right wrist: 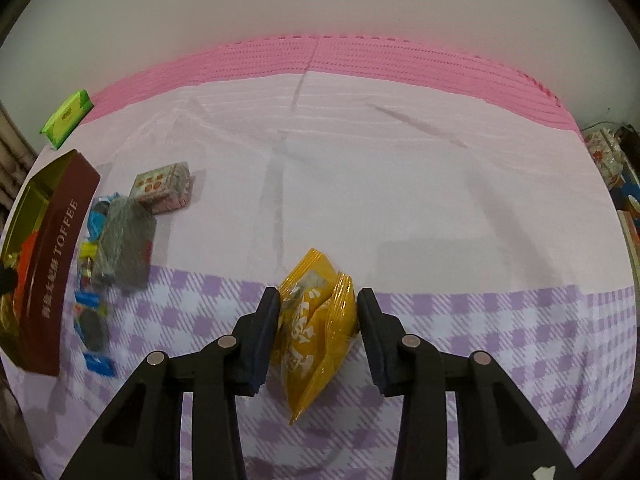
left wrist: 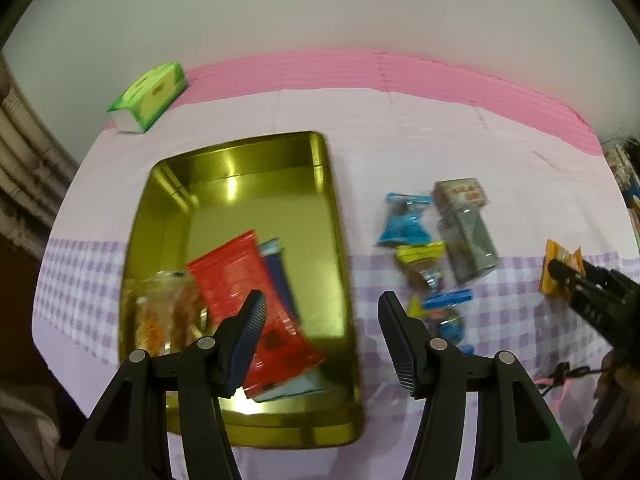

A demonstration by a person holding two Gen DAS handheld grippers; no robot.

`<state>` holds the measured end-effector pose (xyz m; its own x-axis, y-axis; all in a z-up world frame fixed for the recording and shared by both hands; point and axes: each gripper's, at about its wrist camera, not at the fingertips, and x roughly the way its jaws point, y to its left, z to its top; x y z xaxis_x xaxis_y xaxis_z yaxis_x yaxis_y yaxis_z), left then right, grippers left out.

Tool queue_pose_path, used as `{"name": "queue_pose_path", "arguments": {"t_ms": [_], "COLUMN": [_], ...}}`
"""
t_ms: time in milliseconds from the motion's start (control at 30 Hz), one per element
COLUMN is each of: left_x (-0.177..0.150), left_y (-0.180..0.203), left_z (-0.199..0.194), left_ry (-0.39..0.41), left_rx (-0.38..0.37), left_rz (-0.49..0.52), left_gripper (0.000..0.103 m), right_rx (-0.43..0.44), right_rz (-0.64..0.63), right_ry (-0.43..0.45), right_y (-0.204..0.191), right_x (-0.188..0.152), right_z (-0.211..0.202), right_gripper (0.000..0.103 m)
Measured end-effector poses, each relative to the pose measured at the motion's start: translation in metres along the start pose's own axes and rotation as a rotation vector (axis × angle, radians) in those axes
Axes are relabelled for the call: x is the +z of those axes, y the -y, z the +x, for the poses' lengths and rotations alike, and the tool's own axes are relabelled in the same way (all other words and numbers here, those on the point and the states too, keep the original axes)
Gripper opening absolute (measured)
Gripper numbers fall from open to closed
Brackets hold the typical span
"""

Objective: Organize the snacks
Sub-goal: 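Grasp the grey-green packet with the left tool while the right tool holds the yellow bag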

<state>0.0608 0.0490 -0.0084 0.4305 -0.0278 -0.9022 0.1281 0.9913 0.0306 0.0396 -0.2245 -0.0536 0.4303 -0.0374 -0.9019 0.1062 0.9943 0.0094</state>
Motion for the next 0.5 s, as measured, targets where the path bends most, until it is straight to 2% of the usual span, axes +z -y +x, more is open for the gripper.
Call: {"name": "queue_pose_path", "arguments": {"t_ms": [367,500], "left_x": [0.013,0.014], "left_y": [0.057,0.069], "left_z": [0.012,0.015], "left_ry": [-0.005,-0.015], "left_rx": [-0.026,-0.034], "left_rz": [0.093,0.102], "left_gripper": [0.059,0.059], "right_rx": [-0.043,-0.026], "right_rz": [-0.032,-0.003], "right_ry": [-0.003,-0.004], "right_y": [0.021,0.026], "right_x": [-0.013,-0.012], "right_z": [-0.006,-0.003], "right_gripper": [0.037,0.037]}}
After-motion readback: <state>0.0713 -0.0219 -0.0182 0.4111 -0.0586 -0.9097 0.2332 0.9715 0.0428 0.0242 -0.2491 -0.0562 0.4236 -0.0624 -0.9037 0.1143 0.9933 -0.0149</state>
